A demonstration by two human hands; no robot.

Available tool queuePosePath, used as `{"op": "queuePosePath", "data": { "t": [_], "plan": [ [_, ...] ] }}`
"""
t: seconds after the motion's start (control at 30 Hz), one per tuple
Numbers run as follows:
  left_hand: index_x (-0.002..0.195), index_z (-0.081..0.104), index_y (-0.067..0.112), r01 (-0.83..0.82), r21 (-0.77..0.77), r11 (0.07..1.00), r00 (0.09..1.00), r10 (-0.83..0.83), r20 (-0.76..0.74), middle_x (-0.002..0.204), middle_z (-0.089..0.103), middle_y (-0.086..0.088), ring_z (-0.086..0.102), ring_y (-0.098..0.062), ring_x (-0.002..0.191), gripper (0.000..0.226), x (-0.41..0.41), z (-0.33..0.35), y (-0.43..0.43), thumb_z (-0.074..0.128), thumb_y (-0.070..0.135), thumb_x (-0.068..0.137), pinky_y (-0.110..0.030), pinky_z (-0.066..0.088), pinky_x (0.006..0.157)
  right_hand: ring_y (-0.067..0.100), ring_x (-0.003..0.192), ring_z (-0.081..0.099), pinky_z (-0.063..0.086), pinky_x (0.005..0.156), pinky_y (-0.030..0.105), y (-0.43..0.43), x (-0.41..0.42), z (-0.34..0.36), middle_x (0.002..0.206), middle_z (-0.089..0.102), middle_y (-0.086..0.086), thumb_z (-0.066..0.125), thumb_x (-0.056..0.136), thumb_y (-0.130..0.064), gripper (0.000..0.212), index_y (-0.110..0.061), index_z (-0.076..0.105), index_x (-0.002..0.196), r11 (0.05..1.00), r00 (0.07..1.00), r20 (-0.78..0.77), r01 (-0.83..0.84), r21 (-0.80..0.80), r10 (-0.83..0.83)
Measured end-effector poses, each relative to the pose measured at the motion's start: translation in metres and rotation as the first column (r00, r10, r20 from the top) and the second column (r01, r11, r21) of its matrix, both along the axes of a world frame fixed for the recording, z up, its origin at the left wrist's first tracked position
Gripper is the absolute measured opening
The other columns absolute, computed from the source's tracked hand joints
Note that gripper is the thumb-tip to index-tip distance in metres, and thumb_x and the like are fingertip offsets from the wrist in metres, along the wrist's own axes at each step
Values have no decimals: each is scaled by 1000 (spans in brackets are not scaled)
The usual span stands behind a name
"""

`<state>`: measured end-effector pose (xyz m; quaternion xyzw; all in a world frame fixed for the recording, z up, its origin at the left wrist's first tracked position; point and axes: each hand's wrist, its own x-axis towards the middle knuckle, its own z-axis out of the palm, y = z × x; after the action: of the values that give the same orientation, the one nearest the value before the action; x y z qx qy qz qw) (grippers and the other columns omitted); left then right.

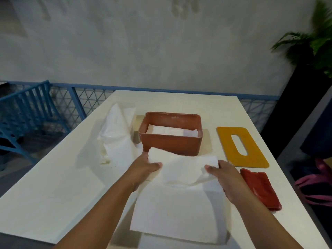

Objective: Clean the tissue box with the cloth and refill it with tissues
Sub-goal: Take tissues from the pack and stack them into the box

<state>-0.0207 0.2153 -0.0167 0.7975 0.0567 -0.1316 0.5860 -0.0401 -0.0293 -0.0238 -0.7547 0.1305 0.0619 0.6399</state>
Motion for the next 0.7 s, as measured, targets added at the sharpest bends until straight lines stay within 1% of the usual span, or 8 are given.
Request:
{"op": "queuePosePath", "data": {
  "t": [0.13,0.27,0.37,0.47,0.53,0.6,0.63,0.7],
  "plan": [
    [144,24,31,-72,184,980,990,48,131,141,47,7,45,-20,130,73,-1,-13,-8,65,22,85,-40,39,107,22,89,64,48,70,28,1,8,-15,98,67,6,65,88,-18,33,-8,57,118,988,999,-26,20,-154,-24],
    [146,21,22,-158,394,905,976,83,201,150,33,2,36,-19,136,71,-7,-18,-13,62,21,88,-36,35,108,12,69,56,42,59,21,-1,1,-22,80,59,-4,60,91,-14,34,-14,53,124,942,997,79,5,-334,23],
    [146,21,21,-151,553,819,947,-41,319,153,26,3,32,-18,138,66,-18,-16,-9,57,17,91,-32,29,112,4,78,56,41,69,9,-11,-14,-22,93,56,-12,62,88,-8,35,-21,59,120,829,954,238,-21,-559,185],
    [140,35,24,-97,645,758,878,-240,414,150,30,4,36,-17,133,59,-28,-22,3,51,1,89,-30,32,111,-3,88,52,34,78,1,-23,-27,-20,107,52,-16,66,82,-1,49,-30,60,120,672,880,286,-50,-738,380],
    [127,53,28,-5,683,730,808,-400,433,143,41,3,47,-19,125,61,-28,-30,17,50,-12,81,-35,44,103,3,99,52,37,84,8,-26,-33,-19,111,58,-10,70,71,8,59,-32,65,115,579,814,302,-51,-813,496],
    [113,64,31,60,718,693,744,-511,431,133,53,6,56,-16,117,57,-26,-36,28,57,-14,78,-35,49,96,13,104,58,47,80,21,-27,-35,-20,114,63,-5,74,61,13,66,-34,68,107,477,736,294,-44,-878,610],
    [110,67,32,92,724,684,736,-536,412,130,56,9,56,-11,115,54,-26,-34,30,59,-11,79,-29,48,97,16,107,59,49,79,27,-27,-35,-20,115,64,-5,74,61,12,66,-36,69,105,429,707,268,-55,-902,655],
    [113,68,27,182,689,702,759,-546,356,127,56,13,50,1,115,57,-27,-28,34,55,-16,79,-13,39,101,15,115,56,43,86,30,-24,-35,-18,121,62,-10,70,70,6,58,-40,69,106,387,691,197,-129,-913,696]
  ]
}}
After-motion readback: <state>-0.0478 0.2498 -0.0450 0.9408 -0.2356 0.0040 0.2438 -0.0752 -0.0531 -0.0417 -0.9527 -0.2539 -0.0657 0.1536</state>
